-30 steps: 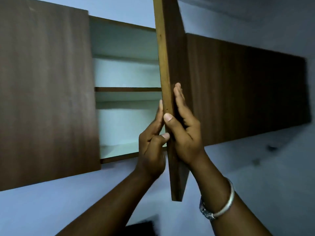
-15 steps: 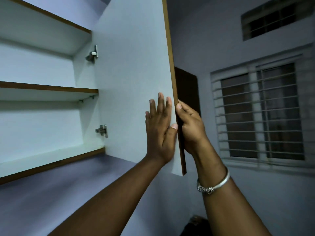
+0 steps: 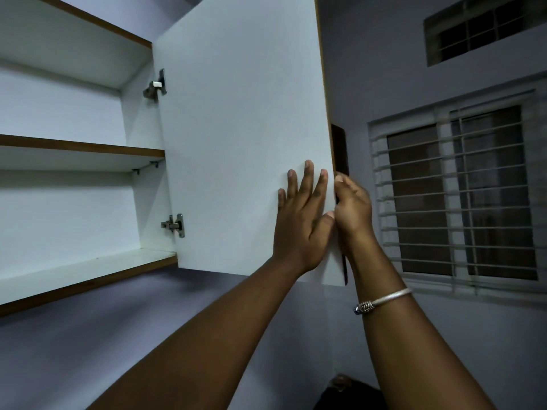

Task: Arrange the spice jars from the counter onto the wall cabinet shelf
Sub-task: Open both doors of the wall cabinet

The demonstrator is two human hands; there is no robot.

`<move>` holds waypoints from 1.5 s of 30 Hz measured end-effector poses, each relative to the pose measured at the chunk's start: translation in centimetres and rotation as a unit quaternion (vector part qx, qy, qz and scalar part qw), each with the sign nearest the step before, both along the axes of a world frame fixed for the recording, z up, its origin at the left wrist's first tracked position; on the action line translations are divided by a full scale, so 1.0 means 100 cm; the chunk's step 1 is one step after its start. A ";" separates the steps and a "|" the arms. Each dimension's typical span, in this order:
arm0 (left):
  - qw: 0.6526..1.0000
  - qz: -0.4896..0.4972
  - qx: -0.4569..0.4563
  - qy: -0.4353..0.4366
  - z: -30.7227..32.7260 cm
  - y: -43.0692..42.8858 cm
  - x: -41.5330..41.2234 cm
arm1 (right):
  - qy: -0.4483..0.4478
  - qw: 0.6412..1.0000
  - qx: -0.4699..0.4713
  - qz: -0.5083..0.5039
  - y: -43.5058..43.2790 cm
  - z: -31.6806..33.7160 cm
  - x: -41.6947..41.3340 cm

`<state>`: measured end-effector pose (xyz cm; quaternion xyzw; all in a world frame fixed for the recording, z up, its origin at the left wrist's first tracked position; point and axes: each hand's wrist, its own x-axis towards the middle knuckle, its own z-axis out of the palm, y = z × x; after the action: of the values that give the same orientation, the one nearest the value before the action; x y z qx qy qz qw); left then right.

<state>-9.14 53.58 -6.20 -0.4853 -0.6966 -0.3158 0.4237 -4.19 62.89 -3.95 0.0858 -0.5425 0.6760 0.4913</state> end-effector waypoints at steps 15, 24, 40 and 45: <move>0.976 0.211 0.037 -0.039 0.060 -0.272 0.043 | 0.189 0.895 0.036 0.403 -0.292 0.031 -0.020; 0.823 0.562 -0.086 0.009 0.070 -0.460 0.052 | 0.071 0.832 0.313 0.452 -0.467 0.047 -0.072; 0.784 0.618 -0.009 -0.048 0.037 -0.524 0.079 | 0.044 0.801 0.253 0.541 -0.540 0.028 -0.062; 0.837 0.540 0.053 0.066 0.023 -0.509 0.151 | 0.124 0.798 0.237 0.540 -0.525 0.017 0.016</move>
<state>5.91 2.66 -3.89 -0.0282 -0.8004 -0.0401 0.5975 -2.57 10.38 -2.28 0.5616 -0.4864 0.6653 0.0739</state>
